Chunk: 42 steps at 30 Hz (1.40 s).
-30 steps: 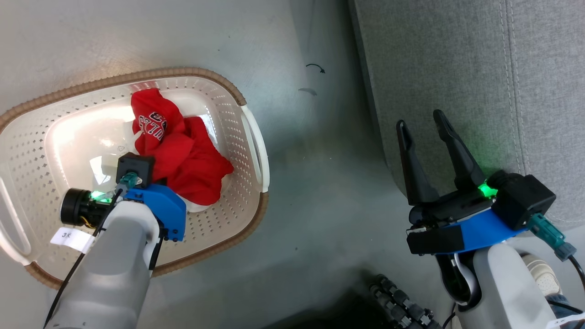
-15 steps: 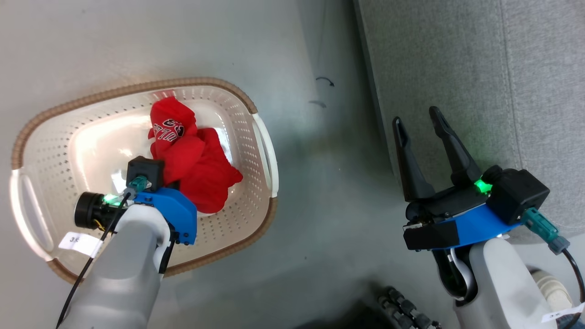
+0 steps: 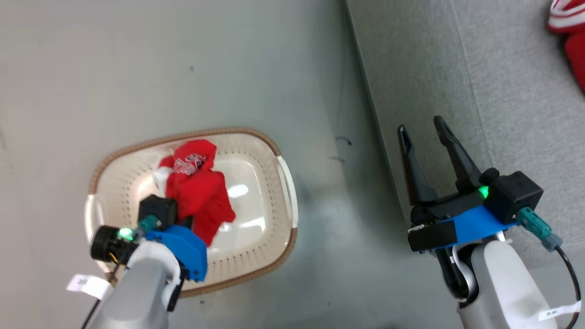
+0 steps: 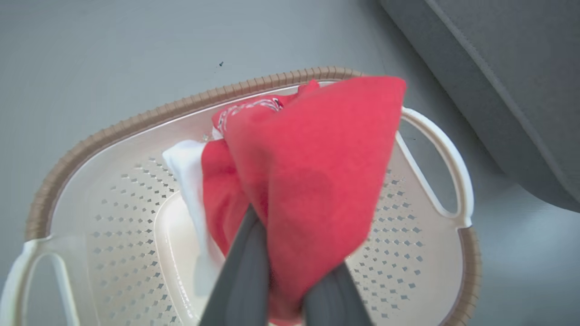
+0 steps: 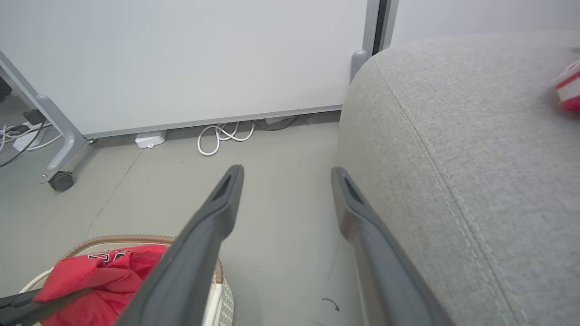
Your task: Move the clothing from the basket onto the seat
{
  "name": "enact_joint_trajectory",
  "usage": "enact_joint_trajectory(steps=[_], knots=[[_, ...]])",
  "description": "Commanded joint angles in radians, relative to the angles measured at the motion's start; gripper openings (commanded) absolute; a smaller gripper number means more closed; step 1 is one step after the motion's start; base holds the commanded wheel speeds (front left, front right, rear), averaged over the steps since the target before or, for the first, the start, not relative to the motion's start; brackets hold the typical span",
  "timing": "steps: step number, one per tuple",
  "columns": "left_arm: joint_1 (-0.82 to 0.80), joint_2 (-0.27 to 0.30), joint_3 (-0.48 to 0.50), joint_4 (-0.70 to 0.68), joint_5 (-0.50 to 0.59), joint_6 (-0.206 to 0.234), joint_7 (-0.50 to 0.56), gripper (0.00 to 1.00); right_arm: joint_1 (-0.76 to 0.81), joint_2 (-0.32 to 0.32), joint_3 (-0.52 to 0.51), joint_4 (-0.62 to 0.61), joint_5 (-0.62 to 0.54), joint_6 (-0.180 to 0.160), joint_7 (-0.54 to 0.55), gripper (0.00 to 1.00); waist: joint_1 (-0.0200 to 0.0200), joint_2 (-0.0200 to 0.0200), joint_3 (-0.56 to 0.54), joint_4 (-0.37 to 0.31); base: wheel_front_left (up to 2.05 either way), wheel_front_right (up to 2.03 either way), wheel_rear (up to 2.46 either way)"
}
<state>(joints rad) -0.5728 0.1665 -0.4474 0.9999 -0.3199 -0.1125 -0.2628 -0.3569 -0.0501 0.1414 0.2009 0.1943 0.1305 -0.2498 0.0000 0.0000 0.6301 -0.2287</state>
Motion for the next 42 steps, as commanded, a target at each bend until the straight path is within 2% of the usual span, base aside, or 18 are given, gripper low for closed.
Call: enact_joint_trajectory(steps=[1, 5, 11, 20, 24, 34, 42], knots=[[0.021, -0.009, 0.001, -0.012, 0.01, -0.006, -0.003, 0.0, 0.016, 0.0, -0.005, 0.004, -0.007, 0.0, 0.005, 1.0, 0.0, 0.0, -0.099, 0.044, 0.0, 0.0, 0.0], [0.074, -0.053, -0.006, -0.053, 0.028, -0.011, -0.003, 0.0, 0.044, 0.0, -0.013, 0.018, -0.017, 0.0, 0.02, 1.0, 0.0, 0.0, -0.202, 0.076, 0.0, 0.0, 0.0], [0.14, -0.088, -0.022, -0.127, 0.042, -0.015, -0.003, 0.0, 0.098, 0.0, -0.02, 0.028, -0.023, 0.0, 0.045, 1.0, 0.0, 0.0, -0.34, 0.118, 0.0, 0.0, 0.0], [0.188, -0.103, -0.063, -0.271, 0.059, -0.019, -0.003, 0.0, 0.172, -0.001, -0.019, 0.013, -0.023, 0.0, 0.087, 1.0, 0.0, 0.0, -0.485, 0.156, 0.0, 0.0, 0.0], [0.158, -0.105, -0.099, -0.319, 0.043, -0.017, -0.003, 0.0, 0.198, 0.0, -0.017, 0.007, -0.016, 0.0, 0.102, 1.0, 0.0, 0.0, -0.524, 0.176, 0.0, 0.0, 0.0], [0.002, -0.11, -0.262, -0.356, -0.081, -0.017, 0.032, 0.0, 0.245, -0.001, 0.004, -0.001, -0.004, 0.0, 0.128, 1.0, 0.0, 0.0, -0.587, 0.222, 0.0, 0.0, 0.0], [-0.131, -0.112, -0.322, -0.357, -0.166, -0.018, 0.086, 0.0, 0.245, 0.0, 0.036, -0.001, 0.008, 0.0, 0.142, 1.0, 0.0, 0.0, -0.602, 0.234, 0.0, 0.0, 0.0]])
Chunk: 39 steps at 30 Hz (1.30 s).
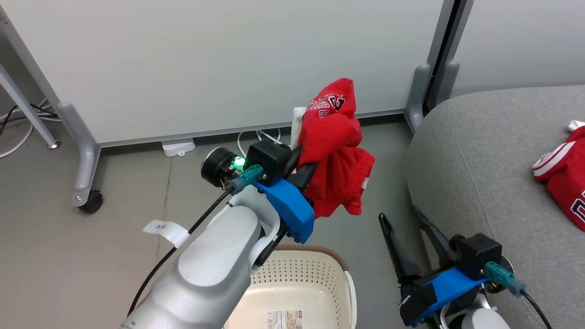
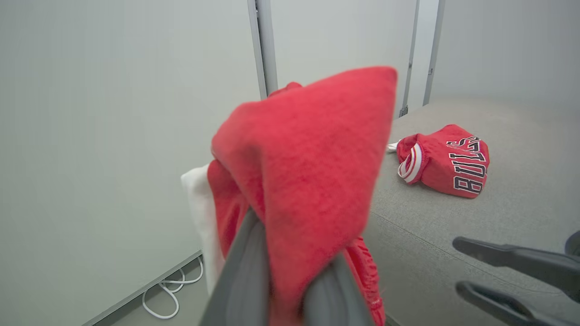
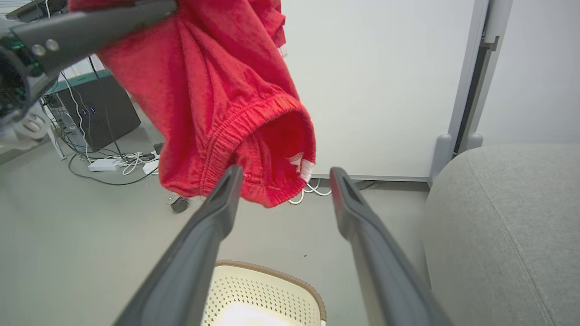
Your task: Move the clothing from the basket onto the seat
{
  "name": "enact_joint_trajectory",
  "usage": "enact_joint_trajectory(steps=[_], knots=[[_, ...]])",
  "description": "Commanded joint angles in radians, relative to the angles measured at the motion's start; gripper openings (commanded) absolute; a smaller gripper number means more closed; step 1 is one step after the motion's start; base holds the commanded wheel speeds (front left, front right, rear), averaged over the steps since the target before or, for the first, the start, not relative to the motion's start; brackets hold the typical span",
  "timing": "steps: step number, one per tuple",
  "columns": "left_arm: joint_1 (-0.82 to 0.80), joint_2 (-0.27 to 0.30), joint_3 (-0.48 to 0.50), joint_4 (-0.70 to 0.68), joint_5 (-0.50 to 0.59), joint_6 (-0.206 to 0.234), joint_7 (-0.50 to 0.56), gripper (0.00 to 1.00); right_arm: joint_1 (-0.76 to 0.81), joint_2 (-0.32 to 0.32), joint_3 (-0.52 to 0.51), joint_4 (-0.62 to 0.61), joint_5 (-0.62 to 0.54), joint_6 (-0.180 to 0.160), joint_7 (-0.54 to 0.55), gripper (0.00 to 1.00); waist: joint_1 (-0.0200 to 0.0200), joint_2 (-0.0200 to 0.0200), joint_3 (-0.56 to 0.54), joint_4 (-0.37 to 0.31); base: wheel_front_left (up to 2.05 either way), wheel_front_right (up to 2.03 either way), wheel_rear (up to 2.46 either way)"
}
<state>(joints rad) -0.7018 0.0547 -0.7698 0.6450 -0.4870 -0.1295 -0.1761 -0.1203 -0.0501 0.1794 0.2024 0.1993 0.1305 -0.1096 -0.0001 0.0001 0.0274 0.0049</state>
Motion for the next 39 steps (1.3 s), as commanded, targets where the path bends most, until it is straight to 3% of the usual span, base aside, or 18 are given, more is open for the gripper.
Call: enact_joint_trajectory(steps=[1, 21, 31, 39], knots=[[-0.019, -0.001, -0.004, -0.001, -0.006, 0.0, 0.003, 0.0, 0.006, 0.0, 0.002, -0.002, 0.003, 0.0, -0.001, 1.0, 0.0001, -0.0001, -0.001, 0.001, 0.0, 0.0, 0.0], [-0.112, -0.004, -0.107, 0.047, -0.113, -0.001, -0.011, 0.0, -0.086, -0.001, 0.08, 0.036, 0.054, 0.0, 0.058, 1.0, 0.0001, -0.0001, 0.018, 0.004, 0.0, 0.0, 0.0], [-0.13, -0.004, -0.162, 0.039, -0.16, 0.005, -0.028, 0.0, -0.246, -0.001, 0.112, 0.174, 0.11, 0.0, 0.137, 1.0, 0.0001, -0.0001, 0.033, 0.014, 0.0, 0.0, 0.0], [-0.147, -0.004, -0.204, 0.045, -0.196, 0.014, -0.037, 0.0, -0.363, -0.001, 0.15, 0.31, 0.097, 0.0, 0.132, 1.0, 0.0001, -0.0001, 0.033, 0.023, 0.0, 0.0, 0.0]])
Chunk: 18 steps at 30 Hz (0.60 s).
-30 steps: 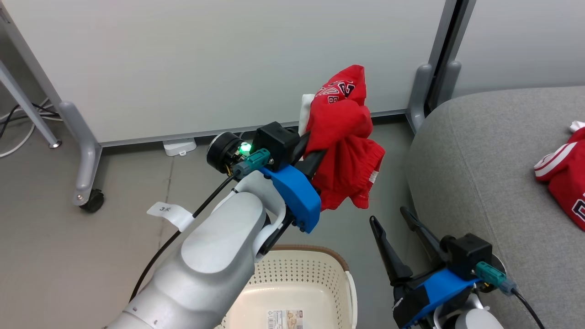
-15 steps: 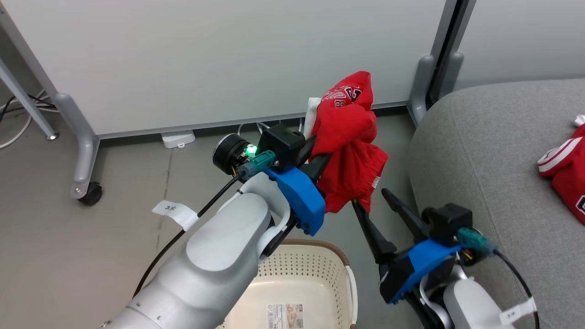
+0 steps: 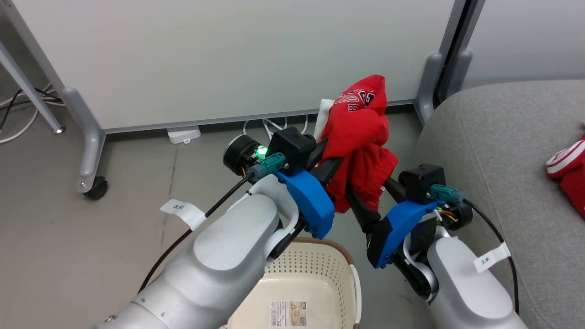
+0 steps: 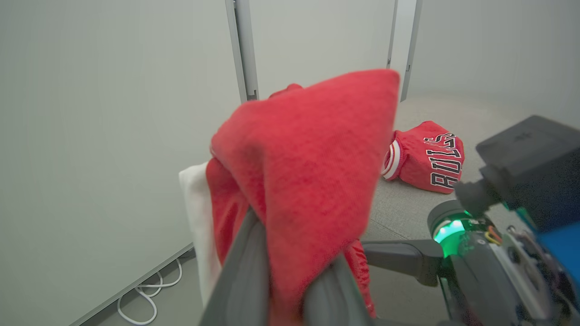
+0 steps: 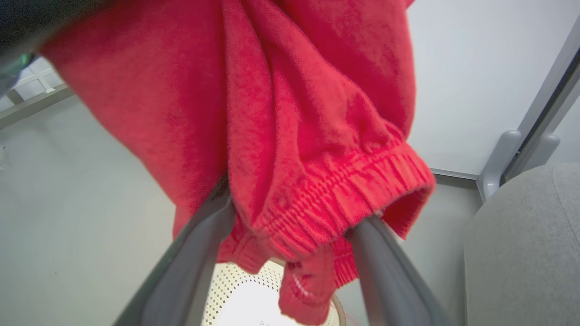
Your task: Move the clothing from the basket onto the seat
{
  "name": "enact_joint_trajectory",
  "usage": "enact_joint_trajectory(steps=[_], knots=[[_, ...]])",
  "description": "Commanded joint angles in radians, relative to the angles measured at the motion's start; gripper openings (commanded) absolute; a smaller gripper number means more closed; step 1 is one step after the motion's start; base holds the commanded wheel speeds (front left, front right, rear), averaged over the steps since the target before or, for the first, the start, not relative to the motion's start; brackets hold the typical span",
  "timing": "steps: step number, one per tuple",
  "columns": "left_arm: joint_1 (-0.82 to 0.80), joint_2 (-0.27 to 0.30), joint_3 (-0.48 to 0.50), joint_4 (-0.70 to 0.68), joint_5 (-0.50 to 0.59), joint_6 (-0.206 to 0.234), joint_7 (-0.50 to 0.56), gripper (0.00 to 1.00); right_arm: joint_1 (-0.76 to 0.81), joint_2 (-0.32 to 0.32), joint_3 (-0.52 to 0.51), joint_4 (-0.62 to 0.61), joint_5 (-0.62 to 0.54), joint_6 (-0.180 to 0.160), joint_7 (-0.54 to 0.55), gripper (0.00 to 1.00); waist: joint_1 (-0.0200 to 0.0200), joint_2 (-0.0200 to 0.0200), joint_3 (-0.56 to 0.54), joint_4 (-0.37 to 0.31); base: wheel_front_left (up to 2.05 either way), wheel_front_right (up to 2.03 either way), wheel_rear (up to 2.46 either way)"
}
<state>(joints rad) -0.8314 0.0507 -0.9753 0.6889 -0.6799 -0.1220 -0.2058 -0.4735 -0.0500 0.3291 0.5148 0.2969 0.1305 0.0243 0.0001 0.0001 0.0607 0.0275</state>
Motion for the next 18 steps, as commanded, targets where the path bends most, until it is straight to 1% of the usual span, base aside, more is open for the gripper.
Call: enact_joint_trajectory(steps=[1, 3, 4, 6, 7, 15, 16, 17, 18], knots=[[-0.018, 0.0, -0.003, 0.003, -0.008, 0.006, -0.009, 0.0, -0.022, -0.001, 0.009, 0.015, -0.004, 0.0, -0.007, 1.0, -0.0001, -0.0001, -0.001, 0.0, 0.0, 0.0, 0.0], [-0.019, 0.0, -0.013, 0.004, -0.016, 0.008, -0.01, 0.0, -0.044, -0.001, 0.025, 0.045, -0.015, 0.0, -0.011, 1.0, -0.0001, -0.0001, -0.004, 0.001, 0.0, 0.0, 0.0], [-0.02, 0.0, -0.017, 0.005, -0.019, 0.009, -0.011, 0.0, -0.055, -0.001, 0.033, 0.059, -0.021, 0.0, -0.015, 0.6, -0.0001, -0.0001, -0.005, 0.001, 0.0, 0.0, 0.0], [-0.021, 0.0, -0.025, 0.006, -0.026, 0.011, -0.013, 0.0, -0.069, -0.001, 0.042, 0.082, -0.028, 0.0, -0.027, 0.05, -0.0001, -0.0001, -0.008, 0.001, 0.0, 0.0, 0.0], [-0.021, 0.0, -0.029, 0.007, -0.032, 0.013, -0.014, 0.0, -0.074, -0.001, 0.044, 0.093, -0.036, 0.0, -0.036, 0.0, -0.0001, -0.0001, -0.009, 0.001, 0.0, 0.0, 0.0], [-0.029, 0.0, -0.054, 0.024, -0.058, 0.023, -0.02, 0.0, -0.092, -0.001, 0.057, 0.146, -0.031, 0.0, -0.071, 0.0, -0.0001, -0.0001, -0.016, -0.002, 0.0, 0.0, 0.0], [-0.03, 0.0, -0.056, 0.026, -0.061, 0.025, -0.021, 0.32, -0.092, -0.001, 0.058, 0.151, -0.028, 0.0, -0.072, 0.0, -0.0001, -0.0001, -0.017, -0.003, 0.0, 0.0, 0.0], [-0.031, 0.0, -0.058, 0.029, -0.062, 0.026, -0.023, 0.49, -0.093, -0.001, 0.06, 0.154, -0.026, 0.0, -0.074, 0.0, -0.0001, -0.0001, -0.017, -0.004, 0.0, 0.0, 0.0], [-0.032, 0.0, -0.059, 0.031, -0.066, 0.028, -0.024, 0.86, -0.094, -0.001, 0.061, 0.157, -0.023, 0.0, -0.075, 0.0, -0.0001, -0.0001, -0.018, -0.006, 0.0, 0.0, 0.0]])
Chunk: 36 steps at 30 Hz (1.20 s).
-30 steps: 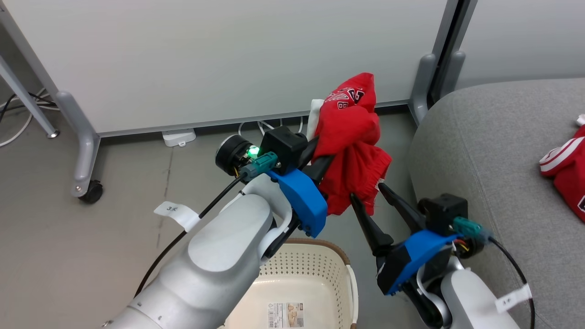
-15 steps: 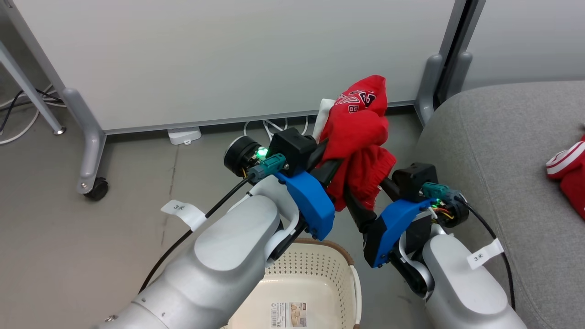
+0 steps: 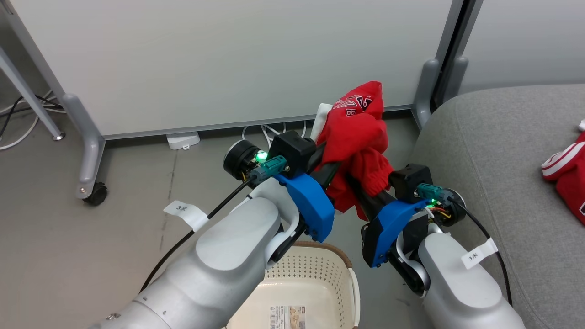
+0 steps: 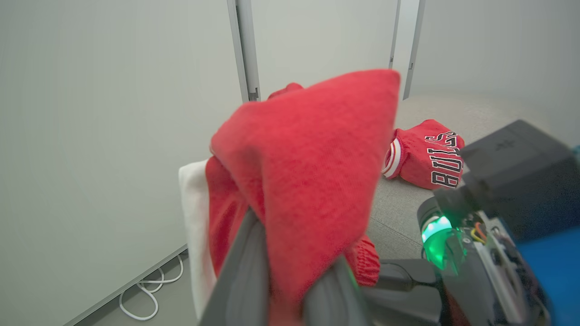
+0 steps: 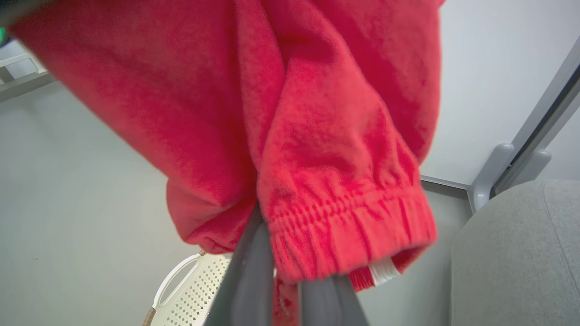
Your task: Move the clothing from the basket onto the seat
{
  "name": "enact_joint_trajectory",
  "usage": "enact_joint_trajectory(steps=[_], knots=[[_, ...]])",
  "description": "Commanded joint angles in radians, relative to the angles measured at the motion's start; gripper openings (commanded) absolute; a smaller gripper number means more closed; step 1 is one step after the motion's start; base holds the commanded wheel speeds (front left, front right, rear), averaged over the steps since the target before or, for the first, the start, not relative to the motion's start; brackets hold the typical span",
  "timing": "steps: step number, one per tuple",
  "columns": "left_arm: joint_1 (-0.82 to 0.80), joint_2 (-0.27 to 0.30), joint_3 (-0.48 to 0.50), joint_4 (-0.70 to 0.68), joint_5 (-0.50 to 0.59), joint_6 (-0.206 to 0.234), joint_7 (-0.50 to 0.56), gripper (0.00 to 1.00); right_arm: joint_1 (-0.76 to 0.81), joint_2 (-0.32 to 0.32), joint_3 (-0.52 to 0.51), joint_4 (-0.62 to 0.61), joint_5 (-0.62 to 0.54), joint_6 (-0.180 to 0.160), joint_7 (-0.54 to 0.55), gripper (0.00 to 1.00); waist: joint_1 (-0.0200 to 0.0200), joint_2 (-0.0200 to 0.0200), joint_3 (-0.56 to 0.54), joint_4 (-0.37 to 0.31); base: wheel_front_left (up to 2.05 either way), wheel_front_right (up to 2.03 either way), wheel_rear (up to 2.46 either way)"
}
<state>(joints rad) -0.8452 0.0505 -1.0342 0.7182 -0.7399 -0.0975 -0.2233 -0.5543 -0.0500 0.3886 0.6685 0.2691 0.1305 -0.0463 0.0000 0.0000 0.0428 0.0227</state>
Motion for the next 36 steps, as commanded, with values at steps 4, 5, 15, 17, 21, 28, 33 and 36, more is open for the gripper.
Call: enact_joint_trajectory(steps=[4, 5, 15, 17, 21, 28, 33, 36], knots=[[-0.02, 0.0, -0.011, 0.013, -0.018, 0.005, -0.004, 1.0, -0.019, -0.001, 0.006, 0.011, 0.012, 0.0, -0.011, 0.0, 0.0, 0.0, -0.001, -0.004, 0.0, 0.0, 0.0], [-0.021, 0.0, -0.014, 0.014, -0.018, 0.006, -0.004, 1.0, -0.02, -0.001, 0.006, 0.013, 0.013, 0.0, -0.011, 0.0, 0.0, 0.0, -0.001, -0.004, 0.0, 0.0, 0.0], [-0.027, 0.0, -0.03, 0.028, -0.04, 0.012, -0.015, 1.0, -0.025, -0.001, 0.015, 0.025, 0.016, 0.0, -0.02, 0.0, 0.0, 0.0, 0.0, -0.005, 0.0, 0.0, 0.0], [-0.023, 0.0, -0.028, 0.032, -0.042, 0.016, -0.018, 1.0, -0.025, -0.001, 0.016, 0.027, 0.017, 0.0, -0.022, 0.0, 0.0, 0.0, 0.001, -0.005, 0.0, 0.0, 0.0], [-0.001, 0.008, -0.013, 0.035, -0.04, 0.021, -0.029, 1.0, -0.024, -0.001, 0.012, 0.026, 0.018, 0.0, -0.025, 0.0, 0.0, 0.0, 0.002, -0.007, 0.0, 0.0, 0.0], [0.1, 0.065, 0.08, -0.06, 0.005, 0.054, -0.042, 1.0, -0.02, -0.001, -0.021, 0.01, -0.001, 0.0, -0.033, 0.0, 0.0, 0.0, 0.007, -0.004, 0.0, 0.0, 0.0], [0.261, 0.126, 0.219, -0.225, 0.103, 0.082, -0.043, 1.0, 0.0, -0.001, -0.036, -0.018, -0.014, 0.0, -0.027, 0.0, 0.0, 0.0, 0.015, -0.006, 0.0, 0.0, 0.0], [0.37, 0.157, 0.308, -0.311, 0.166, 0.079, -0.043, 1.0, 0.008, -0.001, -0.037, -0.04, -0.017, 0.0, -0.019, 0.0, 0.0, 0.0, 0.024, -0.011, 0.0, 0.0, 0.0]])
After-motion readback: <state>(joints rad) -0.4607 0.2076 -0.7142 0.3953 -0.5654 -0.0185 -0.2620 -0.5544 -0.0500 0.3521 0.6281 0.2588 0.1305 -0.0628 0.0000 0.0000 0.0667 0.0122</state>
